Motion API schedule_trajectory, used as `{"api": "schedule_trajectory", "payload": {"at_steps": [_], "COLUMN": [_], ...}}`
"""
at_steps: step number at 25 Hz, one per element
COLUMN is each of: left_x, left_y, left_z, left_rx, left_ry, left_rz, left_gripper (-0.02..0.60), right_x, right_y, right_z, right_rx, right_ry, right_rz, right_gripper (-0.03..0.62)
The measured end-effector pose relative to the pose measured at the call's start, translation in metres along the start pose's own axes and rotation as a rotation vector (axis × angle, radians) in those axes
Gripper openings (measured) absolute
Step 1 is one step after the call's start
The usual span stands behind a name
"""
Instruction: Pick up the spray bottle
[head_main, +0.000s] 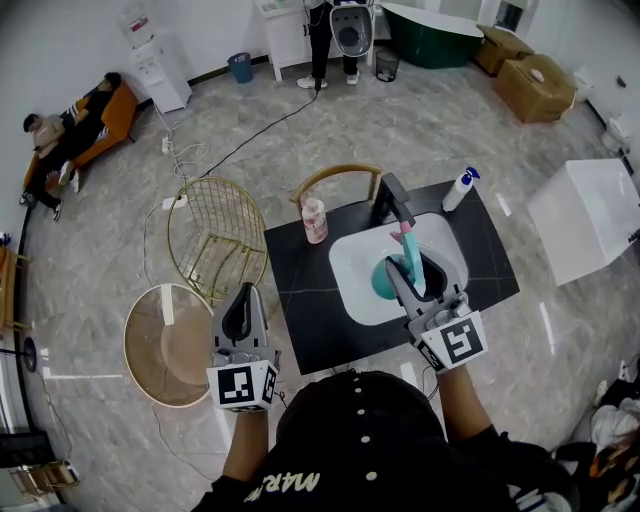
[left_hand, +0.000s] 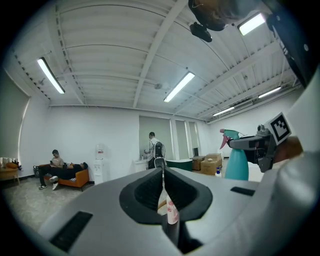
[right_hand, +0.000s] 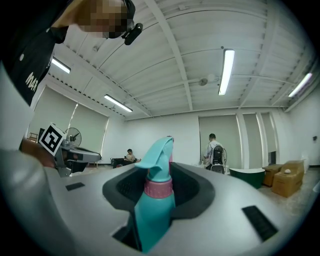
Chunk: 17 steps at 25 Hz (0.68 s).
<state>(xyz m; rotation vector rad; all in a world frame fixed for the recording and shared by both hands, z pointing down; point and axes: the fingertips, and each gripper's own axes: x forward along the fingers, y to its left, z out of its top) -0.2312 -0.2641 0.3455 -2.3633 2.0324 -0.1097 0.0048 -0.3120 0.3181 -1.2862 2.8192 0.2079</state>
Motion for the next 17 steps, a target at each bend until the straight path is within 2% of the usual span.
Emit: {"api": "schedule_trajectory", "payload": {"at_steps": [17], "left_x": [-0.0013], "left_y": [-0.0021], "left_z": [-0.0018], "left_rx": [-0.006], "left_ry": [0.01], "left_rz": [0.013], "left_gripper": [0.02], "right_x": [0.0027], "right_y": [0.0016], "right_z": [-0.0046], "right_rx": [-0.014], "right_ry": [0.006], "right_rz": [0.01], "right_gripper": [0.132]}}
